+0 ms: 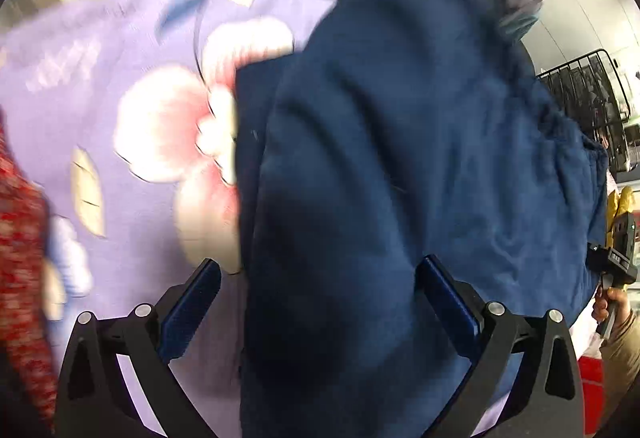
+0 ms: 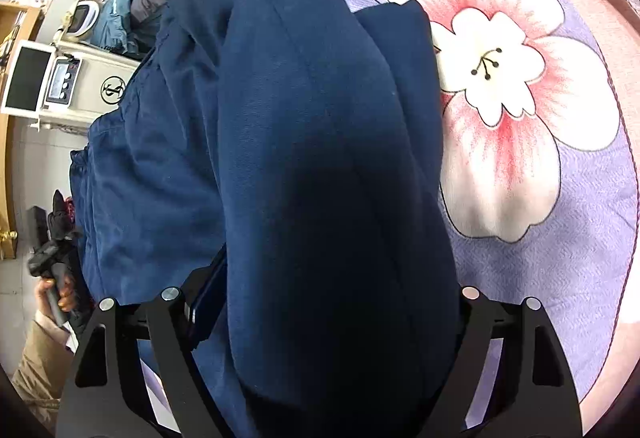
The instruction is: Fold large clothes
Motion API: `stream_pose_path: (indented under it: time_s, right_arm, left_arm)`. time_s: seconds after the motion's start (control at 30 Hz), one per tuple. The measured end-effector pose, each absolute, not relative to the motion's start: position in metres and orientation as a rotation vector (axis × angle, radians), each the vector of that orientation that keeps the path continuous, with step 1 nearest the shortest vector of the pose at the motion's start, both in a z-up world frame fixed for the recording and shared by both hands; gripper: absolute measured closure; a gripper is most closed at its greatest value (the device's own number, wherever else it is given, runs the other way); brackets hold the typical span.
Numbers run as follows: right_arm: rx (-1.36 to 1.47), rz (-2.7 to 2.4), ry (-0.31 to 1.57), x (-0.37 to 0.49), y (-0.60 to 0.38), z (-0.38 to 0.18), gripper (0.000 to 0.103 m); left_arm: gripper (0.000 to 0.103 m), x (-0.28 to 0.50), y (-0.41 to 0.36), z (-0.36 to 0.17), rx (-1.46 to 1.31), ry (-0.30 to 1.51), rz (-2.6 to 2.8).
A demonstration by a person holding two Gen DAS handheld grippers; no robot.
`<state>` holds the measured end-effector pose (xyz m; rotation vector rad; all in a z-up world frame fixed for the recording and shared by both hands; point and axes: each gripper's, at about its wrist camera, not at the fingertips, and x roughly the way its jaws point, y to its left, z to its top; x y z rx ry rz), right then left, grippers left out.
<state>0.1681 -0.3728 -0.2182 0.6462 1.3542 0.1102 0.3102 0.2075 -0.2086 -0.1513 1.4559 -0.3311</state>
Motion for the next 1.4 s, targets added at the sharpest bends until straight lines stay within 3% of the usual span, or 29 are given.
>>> stream_pose_path:
  time_s: [0.07,0.23,0.43,0.73,0.93,1.07,1.13,1.23,1.3,1.4]
  right_arm:
    - [0.647,0.101,1.367,0.169,-0.370,-0.217,0.021]
    - [0.621,0.080,1.385,0.170,-0.366,-0.211,0.021]
    - [0.605,0.053,1.389,0.171,-0.358,-0.209,0.021]
    - [0.612,0.055,1.382,0.174,-0.355,-0.211,0.021]
    - [0.593,0.052,1.388,0.175,-0.356,-0.211,0.022]
    - [0.540,0.026,1.350,0.171,-0.346,-0.202,0.035]
    - [0.509,0.020,1.334,0.168,-0.339,-0.194,0.052]
    - [0.479,0.012,1.311,0.163,-0.331,-0.180,0.068]
    - [0.469,0.001,1.288,0.156,-0.325,-0.166,0.073]
    - [0.451,-0.003,1.246,0.143,-0.312,-0.142,0.077]
  left_arm:
    - [0.005,0.309,0.217,-0.222,-0.282,1.450,-0.336]
    - [0.005,0.301,0.222,-0.217,-0.268,1.385,-0.378]
    - [0.005,0.297,0.273,-0.225,-0.586,1.319,-0.452]
    - [0.006,0.304,0.214,-0.220,-0.293,1.407,-0.614]
    - [0.008,0.300,0.226,-0.224,-0.404,1.389,-0.547]
    - [0.021,0.288,0.224,-0.213,-0.341,1.360,-0.491]
    - [0.030,0.286,0.226,-0.205,-0.354,1.345,-0.480]
    - [0.050,0.278,0.224,-0.187,-0.335,1.306,-0.472]
    - [0.064,0.270,0.216,-0.172,-0.328,1.278,-0.466]
    - [0.071,0.250,0.214,-0.155,-0.322,1.241,-0.469]
